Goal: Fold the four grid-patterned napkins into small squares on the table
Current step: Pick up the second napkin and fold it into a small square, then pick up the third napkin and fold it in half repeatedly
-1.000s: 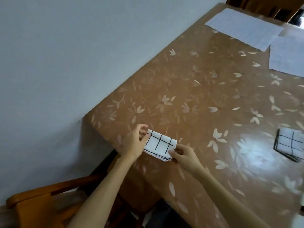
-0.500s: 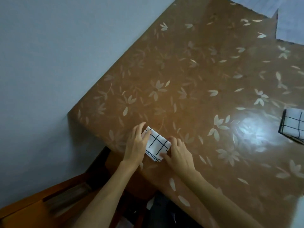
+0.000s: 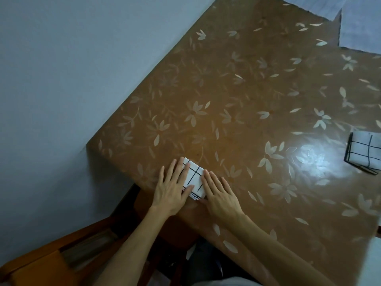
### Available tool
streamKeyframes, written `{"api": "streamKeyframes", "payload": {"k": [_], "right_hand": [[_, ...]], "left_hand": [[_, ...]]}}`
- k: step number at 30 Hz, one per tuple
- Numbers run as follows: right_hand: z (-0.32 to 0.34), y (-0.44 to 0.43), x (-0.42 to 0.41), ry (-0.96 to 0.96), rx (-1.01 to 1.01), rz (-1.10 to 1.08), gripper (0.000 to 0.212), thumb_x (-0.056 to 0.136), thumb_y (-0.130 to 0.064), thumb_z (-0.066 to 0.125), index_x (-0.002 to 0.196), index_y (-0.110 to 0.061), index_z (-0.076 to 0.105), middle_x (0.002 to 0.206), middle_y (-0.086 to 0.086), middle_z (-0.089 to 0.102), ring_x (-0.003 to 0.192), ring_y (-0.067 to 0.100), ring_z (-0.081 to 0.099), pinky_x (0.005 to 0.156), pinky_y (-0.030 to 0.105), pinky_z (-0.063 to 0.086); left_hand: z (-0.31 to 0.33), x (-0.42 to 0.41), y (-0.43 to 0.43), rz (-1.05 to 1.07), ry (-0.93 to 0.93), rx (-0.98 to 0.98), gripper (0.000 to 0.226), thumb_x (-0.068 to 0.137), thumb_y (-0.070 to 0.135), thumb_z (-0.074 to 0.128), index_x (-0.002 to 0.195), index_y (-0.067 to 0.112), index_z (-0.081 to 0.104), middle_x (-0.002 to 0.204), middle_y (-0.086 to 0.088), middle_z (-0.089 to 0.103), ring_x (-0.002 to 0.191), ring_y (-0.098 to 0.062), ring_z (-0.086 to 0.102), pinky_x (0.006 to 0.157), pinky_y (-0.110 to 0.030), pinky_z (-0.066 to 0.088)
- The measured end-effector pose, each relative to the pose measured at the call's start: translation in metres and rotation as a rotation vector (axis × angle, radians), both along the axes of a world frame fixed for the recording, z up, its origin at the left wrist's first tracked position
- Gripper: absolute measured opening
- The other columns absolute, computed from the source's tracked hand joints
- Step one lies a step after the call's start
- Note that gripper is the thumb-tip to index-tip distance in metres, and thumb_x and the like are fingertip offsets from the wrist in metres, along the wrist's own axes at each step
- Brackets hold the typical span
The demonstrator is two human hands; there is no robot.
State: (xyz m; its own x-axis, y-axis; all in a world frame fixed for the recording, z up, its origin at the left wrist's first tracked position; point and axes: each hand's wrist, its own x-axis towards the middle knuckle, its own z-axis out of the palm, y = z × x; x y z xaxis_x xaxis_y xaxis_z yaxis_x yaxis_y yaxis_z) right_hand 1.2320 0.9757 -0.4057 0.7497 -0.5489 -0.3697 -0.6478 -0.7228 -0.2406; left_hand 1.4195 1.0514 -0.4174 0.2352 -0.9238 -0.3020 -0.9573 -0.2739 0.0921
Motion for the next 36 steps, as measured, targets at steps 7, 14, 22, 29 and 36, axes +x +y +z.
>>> {"api": "streamKeyframes", "payload": {"k": [7, 14, 22, 29, 36], "right_hand": [[0.039, -0.011, -0.014, -0.157, 0.172, -0.104, 0.051, 0.107, -0.032, 0.032, 0.154, -0.013, 0.03, 0.164, 0.006, 0.023, 0.15, 0.024, 0.026, 0.121, 0.039, 0.021], [0.084, -0.03, -0.078, -0.411, 0.34, -0.411, 0.03, 0.101, -0.021, 0.05, 0.129, -0.016, 0.06, 0.124, 0.001, 0.066, 0.111, 0.015, 0.063, 0.096, 0.032, 0.052], [0.107, -0.027, -0.207, -0.388, 0.369, -0.583, 0.026, 0.099, -0.023, 0.057, 0.122, -0.017, 0.066, 0.116, -0.002, 0.071, 0.101, 0.01, 0.065, 0.093, 0.027, 0.055], [0.129, -0.013, -0.367, -0.432, 0.35, -0.737, 0.028, 0.097, -0.022, 0.058, 0.123, -0.016, 0.066, 0.114, 0.0, 0.071, 0.102, 0.014, 0.066, 0.095, 0.033, 0.054], [0.154, 0.0, -0.526, -0.55, 0.327, -0.882, 0.028, 0.097, -0.02, 0.058, 0.123, -0.012, 0.065, 0.111, 0.002, 0.071, 0.099, 0.015, 0.065, 0.094, 0.031, 0.054]], "left_hand": [[0.053, -0.018, -0.006, 0.183, 0.196, 0.044, 0.061, 0.106, 0.046, 0.032, 0.158, 0.014, 0.026, 0.169, -0.014, 0.011, 0.156, -0.029, 0.013, 0.125, -0.044, 0.016], [0.092, -0.055, -0.025, 0.252, 0.415, -0.034, 0.036, 0.102, 0.034, 0.051, 0.132, 0.016, 0.061, 0.132, -0.003, 0.062, 0.121, -0.02, 0.057, 0.097, -0.037, 0.051], [0.121, -0.172, -0.056, 0.022, 0.403, 0.114, 0.031, 0.099, 0.037, 0.056, 0.125, 0.022, 0.065, 0.119, 0.002, 0.067, 0.107, -0.015, 0.062, 0.094, -0.037, 0.056], [0.149, -0.331, -0.068, -0.109, 0.357, 0.139, 0.031, 0.098, 0.038, 0.056, 0.123, 0.023, 0.066, 0.116, 0.004, 0.069, 0.104, -0.014, 0.065, 0.09, -0.037, 0.056], [0.17, -0.495, -0.081, -0.186, 0.438, 0.163, 0.028, 0.097, 0.037, 0.059, 0.122, 0.026, 0.067, 0.115, 0.006, 0.071, 0.1, -0.014, 0.066, 0.088, -0.037, 0.059]]}}
